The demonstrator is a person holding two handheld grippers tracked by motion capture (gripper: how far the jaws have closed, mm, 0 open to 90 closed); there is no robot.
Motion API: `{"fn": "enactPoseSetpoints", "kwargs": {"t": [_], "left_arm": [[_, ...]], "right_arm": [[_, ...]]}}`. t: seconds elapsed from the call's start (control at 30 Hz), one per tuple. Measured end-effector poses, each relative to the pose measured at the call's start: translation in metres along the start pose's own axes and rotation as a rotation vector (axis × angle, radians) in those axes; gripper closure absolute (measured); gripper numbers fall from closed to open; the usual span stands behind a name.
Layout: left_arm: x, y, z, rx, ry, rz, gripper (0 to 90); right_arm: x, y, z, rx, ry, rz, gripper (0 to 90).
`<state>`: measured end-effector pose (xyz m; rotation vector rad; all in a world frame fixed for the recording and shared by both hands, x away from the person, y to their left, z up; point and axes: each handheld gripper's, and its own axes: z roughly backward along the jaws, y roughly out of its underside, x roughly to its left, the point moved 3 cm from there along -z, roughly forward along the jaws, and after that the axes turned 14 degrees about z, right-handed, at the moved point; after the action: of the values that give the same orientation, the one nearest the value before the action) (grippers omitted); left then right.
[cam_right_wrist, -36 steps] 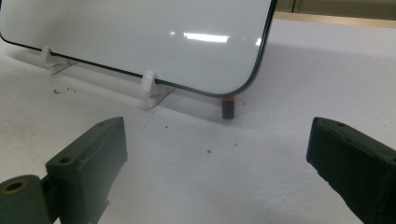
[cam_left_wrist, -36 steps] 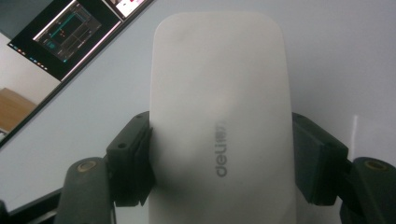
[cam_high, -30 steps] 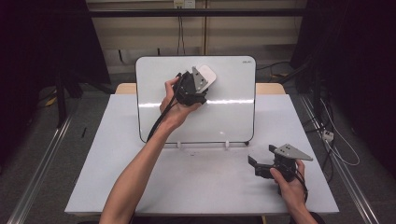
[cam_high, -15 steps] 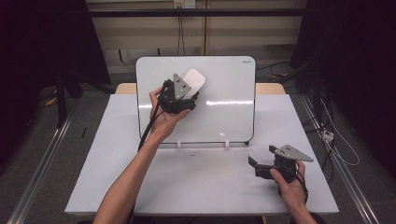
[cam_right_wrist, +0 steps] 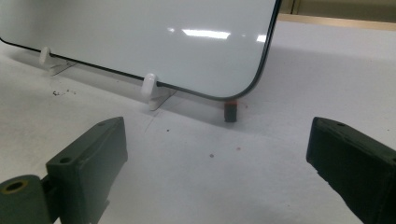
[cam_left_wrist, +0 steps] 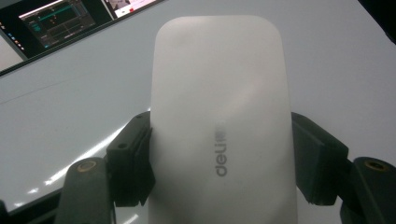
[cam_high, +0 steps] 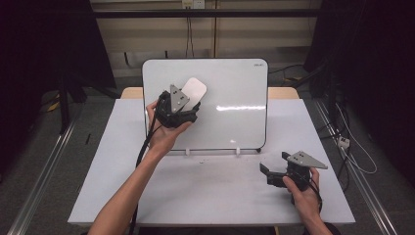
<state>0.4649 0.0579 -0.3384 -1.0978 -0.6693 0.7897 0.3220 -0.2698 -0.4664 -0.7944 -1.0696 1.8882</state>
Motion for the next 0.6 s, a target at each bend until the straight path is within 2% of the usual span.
{"fn": "enactPoseSetpoints", "kwargs": {"t": [0.33,0.6], "left_arm": [[0.017,0.015,0.016,0.019,-0.042,0.056,31.2],[0.023,0.025,0.027,0.023,-0.041,0.075,31.2]], "right_arm": [[0.001,-0.001,-0.002,0.005,-0.005,-0.008,5.4],[0.0,0.0,-0.002,0.008,-0.002,-0.003,5.3]]}}
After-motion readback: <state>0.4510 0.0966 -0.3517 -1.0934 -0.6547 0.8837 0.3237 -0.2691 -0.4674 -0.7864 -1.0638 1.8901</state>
